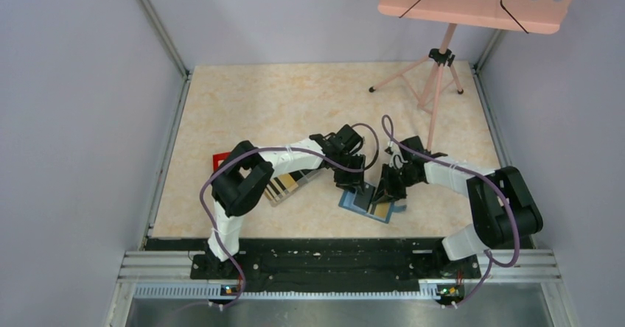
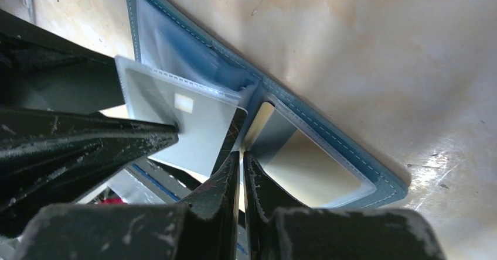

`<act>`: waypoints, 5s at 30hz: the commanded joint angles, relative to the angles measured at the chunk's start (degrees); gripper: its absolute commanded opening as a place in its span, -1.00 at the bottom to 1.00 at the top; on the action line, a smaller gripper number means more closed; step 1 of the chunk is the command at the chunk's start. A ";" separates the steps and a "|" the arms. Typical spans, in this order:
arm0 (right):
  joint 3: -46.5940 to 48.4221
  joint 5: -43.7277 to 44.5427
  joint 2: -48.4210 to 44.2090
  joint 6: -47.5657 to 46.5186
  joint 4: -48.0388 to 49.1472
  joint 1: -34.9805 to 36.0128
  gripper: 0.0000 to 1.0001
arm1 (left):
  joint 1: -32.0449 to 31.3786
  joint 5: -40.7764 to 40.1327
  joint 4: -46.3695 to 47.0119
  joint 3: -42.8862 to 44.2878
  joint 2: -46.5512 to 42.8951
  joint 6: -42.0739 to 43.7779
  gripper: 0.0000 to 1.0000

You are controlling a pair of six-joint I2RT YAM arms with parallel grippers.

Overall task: Put the credit cards into the card holder
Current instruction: Turn over the card slot in the card holder, then pick up the credit card from the storage box.

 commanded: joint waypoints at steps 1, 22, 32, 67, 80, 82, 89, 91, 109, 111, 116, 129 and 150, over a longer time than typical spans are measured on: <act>0.19 1.16 1.33 -0.60 0.83 1.11 -0.88 | -0.43 4.20 4.29 0.27 -3.52 -1.39 -0.18; 8.23 16.78 -11.30 -0.87 -14.60 -4.19 -0.81 | -3.41 13.90 9.75 4.46 0.72 -3.73 -0.12; 14.41 9.73 -10.57 -3.36 -15.14 -6.16 -0.73 | -2.19 12.30 12.69 0.82 -3.77 -5.02 0.00; 52.66 -6.29 29.49 5.63 -3.17 25.46 0.04 | 24.26 -24.00 -23.87 -23.02 -45.06 -0.43 -0.95; 54.79 -6.85 37.06 3.45 -1.84 26.16 0.06 | 24.00 -23.46 -19.57 -23.52 -34.16 -1.47 -1.00; 55.06 -6.98 37.99 2.92 -2.25 26.25 0.06 | 24.03 -23.30 -19.12 -23.62 -32.89 -1.44 -1.00; 55.70 -6.04 40.08 1.53 -3.32 26.52 -0.02 | 24.00 -24.23 -17.13 -25.18 -30.02 -1.91 -1.00; 56.02 -6.05 40.89 1.15 -3.76 26.52 -0.03 | 24.00 -24.13 -16.34 -25.88 -29.31 -2.21 -1.00; 56.40 -6.04 45.62 -1.13 -4.28 27.91 -0.14 | 23.92 -25.23 -16.56 -27.21 -26.43 -3.17 -1.00; 56.01 -6.44 45.77 -0.78 -3.49 28.07 -0.18 | 23.92 -24.96 -16.49 -27.27 -26.19 -3.07 -1.00; 55.82 -5.97 46.32 -0.38 -3.41 28.04 -0.28 | 23.68 -24.48 -16.15 -27.38 -25.75 -3.11 -1.00; 55.84 -3.87 45.58 -0.87 -4.59 28.16 -1.00 | 23.31 -23.82 -15.86 -27.21 -25.44 -2.84 -1.00; 61.09 -2.96 32.34 -4.22 -13.30 27.03 -1.00 | 23.37 -23.36 -19.39 -20.58 -40.68 -2.67 0.08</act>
